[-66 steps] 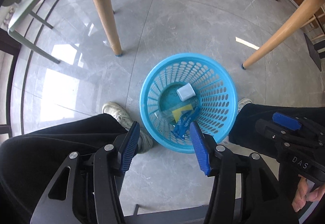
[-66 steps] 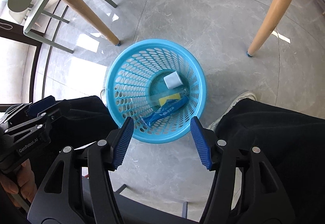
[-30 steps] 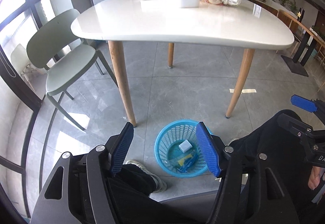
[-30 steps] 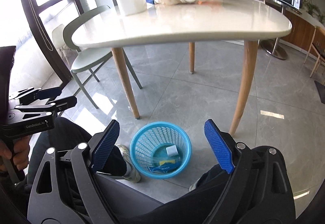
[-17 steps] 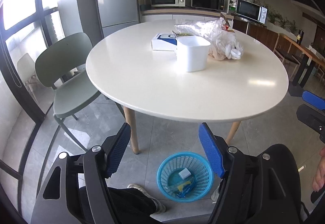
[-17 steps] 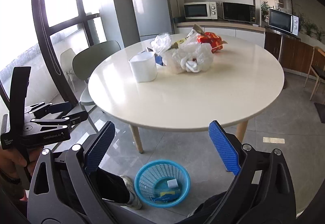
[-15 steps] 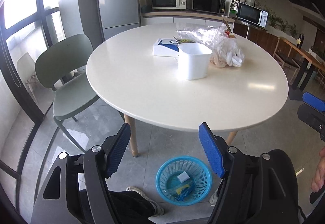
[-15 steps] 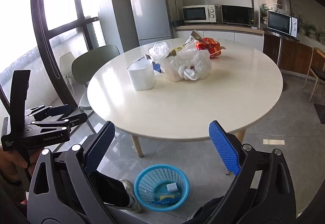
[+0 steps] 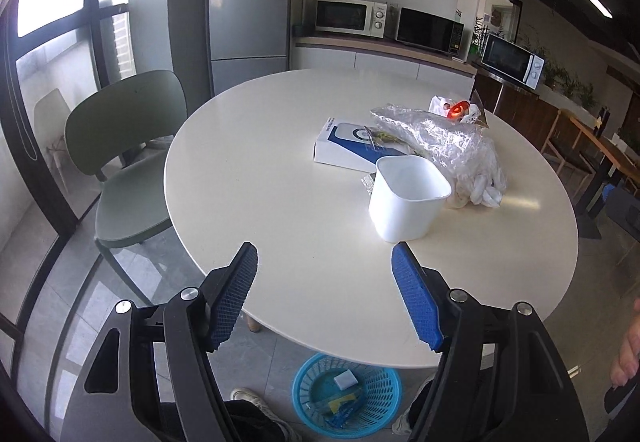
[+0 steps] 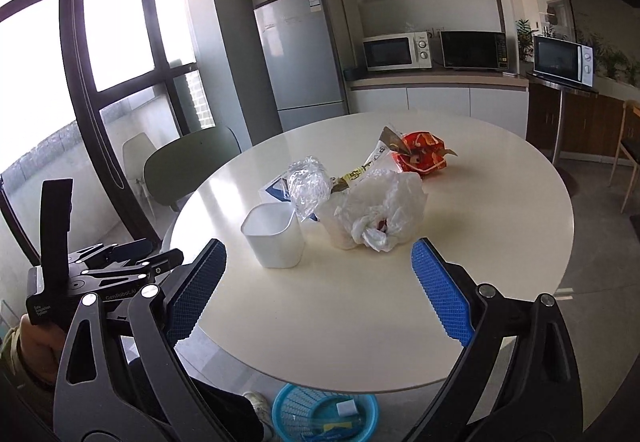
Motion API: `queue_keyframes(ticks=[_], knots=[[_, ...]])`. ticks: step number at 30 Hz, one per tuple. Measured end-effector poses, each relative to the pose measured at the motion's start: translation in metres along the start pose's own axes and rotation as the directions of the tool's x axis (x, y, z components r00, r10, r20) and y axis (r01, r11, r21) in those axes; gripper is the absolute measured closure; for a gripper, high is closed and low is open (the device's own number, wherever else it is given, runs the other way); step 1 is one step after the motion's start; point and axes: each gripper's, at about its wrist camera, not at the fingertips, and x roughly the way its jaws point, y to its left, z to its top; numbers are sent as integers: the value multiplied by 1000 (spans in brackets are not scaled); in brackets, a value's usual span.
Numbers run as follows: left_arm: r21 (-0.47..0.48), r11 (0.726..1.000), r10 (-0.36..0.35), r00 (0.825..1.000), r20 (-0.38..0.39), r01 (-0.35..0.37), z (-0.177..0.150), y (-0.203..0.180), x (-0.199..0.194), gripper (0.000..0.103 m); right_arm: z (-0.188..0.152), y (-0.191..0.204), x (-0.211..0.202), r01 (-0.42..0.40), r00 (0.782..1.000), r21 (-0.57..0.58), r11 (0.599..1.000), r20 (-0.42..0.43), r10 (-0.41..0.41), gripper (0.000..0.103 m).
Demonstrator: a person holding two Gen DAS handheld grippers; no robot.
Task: Collect trash
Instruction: 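Grasp the white cup rim with the left tool while the right tool grasps the clear wrap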
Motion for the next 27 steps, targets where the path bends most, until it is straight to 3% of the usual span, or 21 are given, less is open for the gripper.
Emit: queue_keyframes(ticks=[13, 23, 27], knots=[[-9, 999, -33, 999, -8, 33, 21, -6, 27, 34, 44, 6, 73, -88, 993, 13, 996, -74, 88, 14], [-25, 998, -59, 998, -23, 59, 30, -4, 43, 34, 55, -2, 133, -74, 981, 30, 997, -176, 78, 17], [-24, 998, -66, 998, -26, 65, 35, -4, 46, 34, 55, -5, 151, -87, 972, 55, 995, -212, 97, 25]])
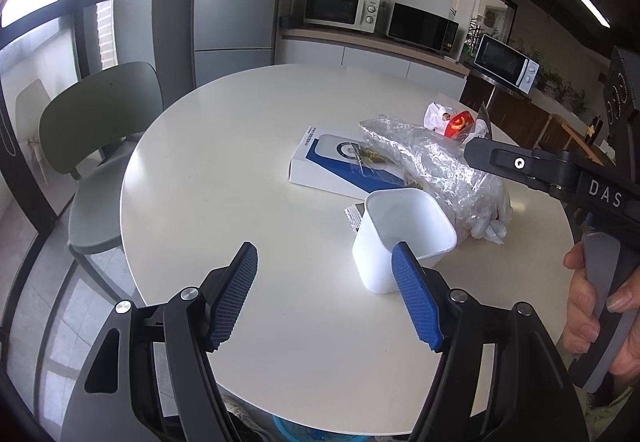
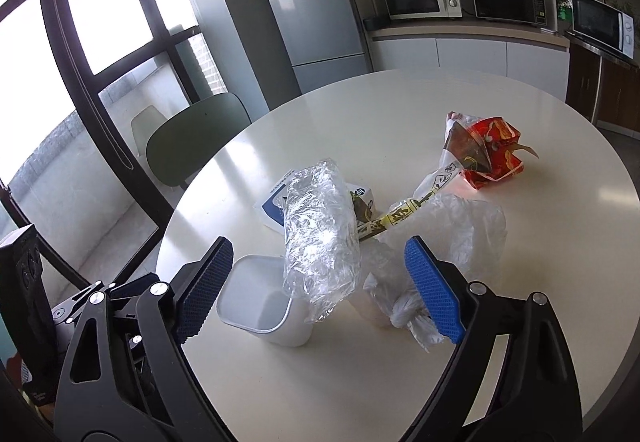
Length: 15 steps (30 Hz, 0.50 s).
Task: Collect trash
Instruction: 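Grasp the white cup rim with the left tool while the right tool grasps the clear wrap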
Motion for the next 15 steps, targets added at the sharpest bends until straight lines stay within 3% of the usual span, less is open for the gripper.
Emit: queue_keyframes(ticks=[8, 10, 15], knots=[[22, 1000, -2, 1000, -10, 2, 16, -8, 12, 34, 4, -9, 24, -27, 998, 42, 999, -55, 30, 43], [21, 1000, -16, 999, -35, 17, 18, -11, 20, 34, 3, -10, 28, -45, 997, 38, 998, -68, 48, 57], [-4, 999, -49, 994, -102, 48, 22, -13, 41, 34, 0, -11, 30, -81, 993, 40, 996, -79, 84, 70]])
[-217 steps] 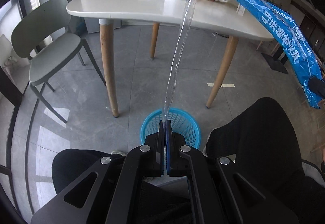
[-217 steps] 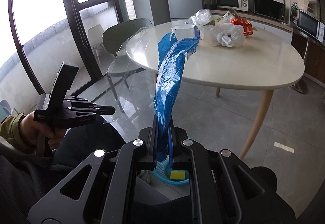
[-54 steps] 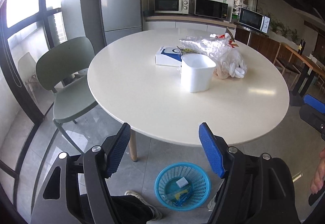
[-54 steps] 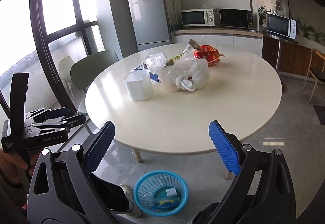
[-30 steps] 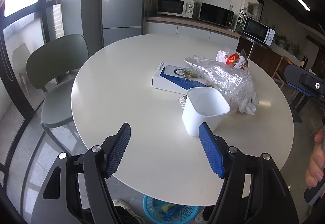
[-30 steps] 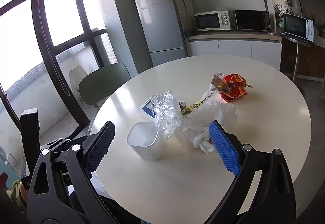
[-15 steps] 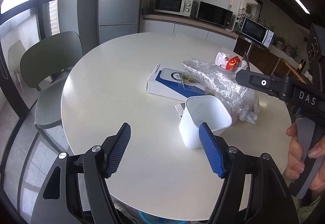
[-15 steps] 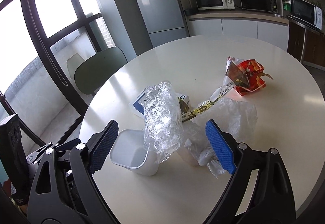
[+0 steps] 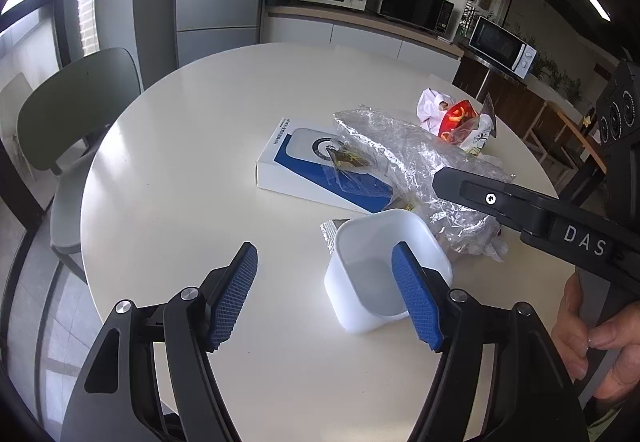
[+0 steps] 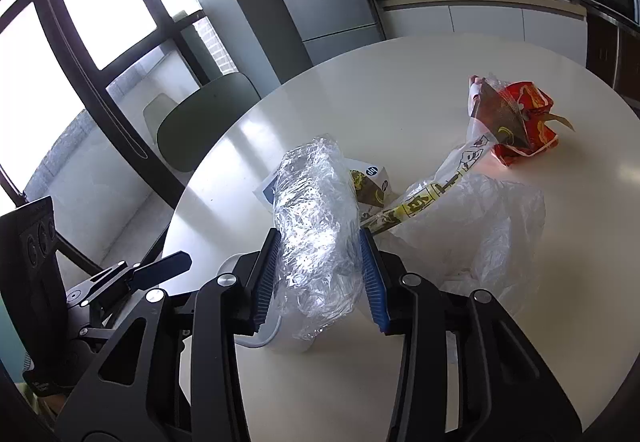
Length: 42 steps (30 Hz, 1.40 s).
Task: Collect trash
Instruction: 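Grasp the white cup rim with the left tool while the right tool grasps the clear wrap, then carry the white cup and clear wrap down over the blue wastebasket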
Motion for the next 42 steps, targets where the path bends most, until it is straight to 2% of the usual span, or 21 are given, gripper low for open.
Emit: queue_keyframes(ticks=[3, 6, 8, 9, 11, 13, 15, 16, 23, 30, 35, 42], knots=[[-9, 1000, -9, 999, -36, 8, 1, 2, 9, 35, -3, -2, -6, -3, 1000, -3, 1000, 22, 3, 74], [-26, 999, -27, 997, -76, 25, -1, 4, 16, 45, -7, -6, -13, -3, 999, -11, 1000, 43, 4, 76], [-37, 999, -40, 994, -103, 37, -3, 4, 22, 62, -10, -5, -17, -1, 998, -13, 1000, 57, 2, 76], [-42, 998, -46, 992, -115, 41, -4, 5, 25, 66, -12, -5, -20, 0, 998, -17, 1000, 66, 1, 77], [-54, 998, -49, 989, -139, 42, -7, 6, 30, 84, -16, -3, -26, 2, 997, -28, 1000, 83, 0, 77], [-72, 996, -71, 987, -145, 62, -10, 7, 31, 92, -19, 0, -33, 7, 995, -41, 999, 95, -3, 77], [-77, 996, -56, 990, -131, 46, -13, 8, 26, 94, -23, 4, -39, 17, 994, -55, 998, 107, -11, 77], [-82, 996, -53, 991, -124, 43, -14, 9, 23, 100, -25, 5, -43, 24, 994, -62, 998, 112, -17, 77], [-94, 995, -30, 997, -64, 24, -23, 16, -3, 100, -37, 10, -69, 54, 988, -83, 995, 146, -42, 78], [-55, 998, 3, 1000, 7, -3, -30, 9, -34, 100, -56, 16, -98, 62, 982, -87, 994, 185, -45, 78], [-35, 999, -5, 999, 39, 6, -37, 4, -54, 100, -74, 25, -125, 77, 974, -99, 992, 220, -54, 78], [-4, 1000, -3, 997, 77, 4, -59, -1, -88, 100, -104, 27, -150, 83, 972, -80, 993, 228, -62, 78]])
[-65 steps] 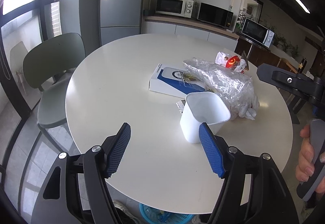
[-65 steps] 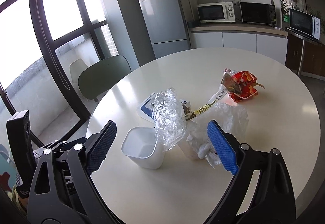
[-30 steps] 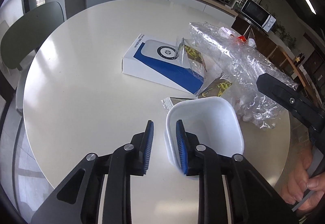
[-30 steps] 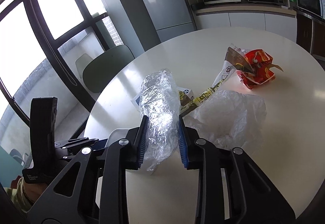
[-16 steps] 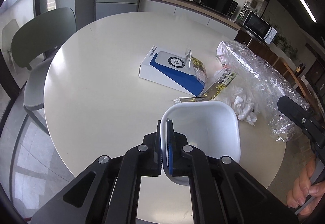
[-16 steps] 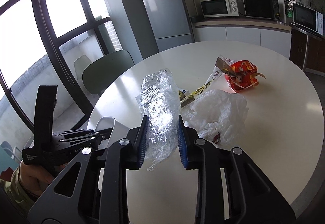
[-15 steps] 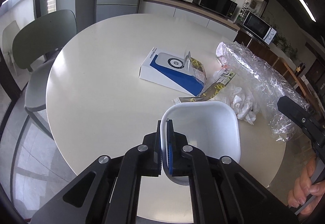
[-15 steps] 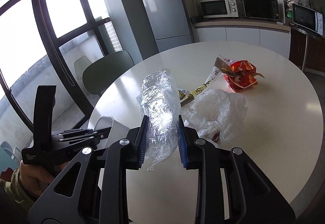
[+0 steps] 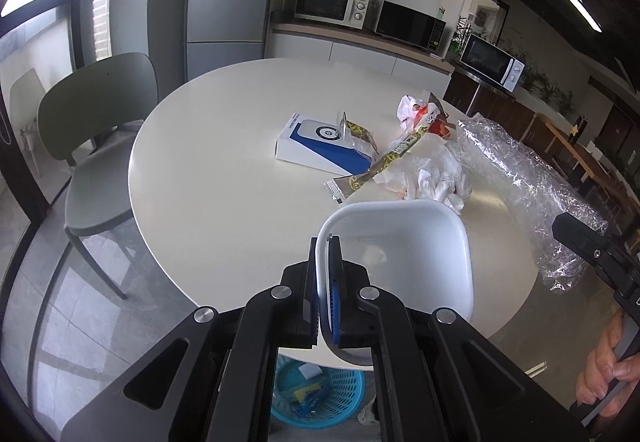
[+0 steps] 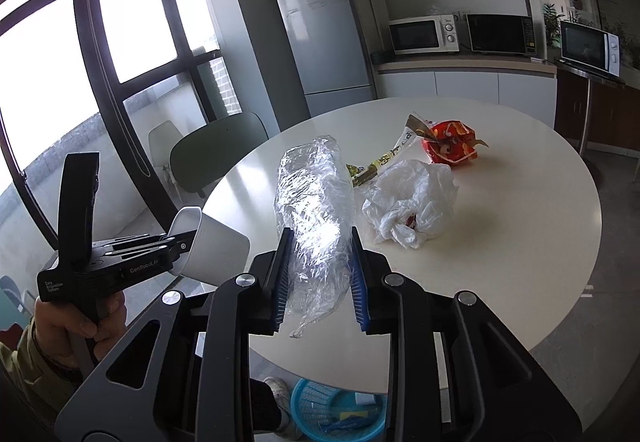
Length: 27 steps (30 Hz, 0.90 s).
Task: Collect trash
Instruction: 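Carry the white cup and clear wrap down over the blue wastebasket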
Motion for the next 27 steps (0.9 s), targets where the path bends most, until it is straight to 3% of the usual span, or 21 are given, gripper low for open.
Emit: queue_keyframes(ticks=[6, 13, 27], knots=[[8, 1000, -6, 1000, 8, 6, -15, 3, -17, 100, -22, 0, -18, -43, 999, 34, 999, -18, 44, 78], [24, 1000, -6, 1000, -12, 7, -40, 9, -25, 100, -48, 14, -42, -57, 998, -12, 998, -42, 56, 78], [101, 995, 22, 993, -116, -10, -103, 5, -17, 100, -102, 31, -71, -92, 984, -21, 996, -155, 87, 78]])
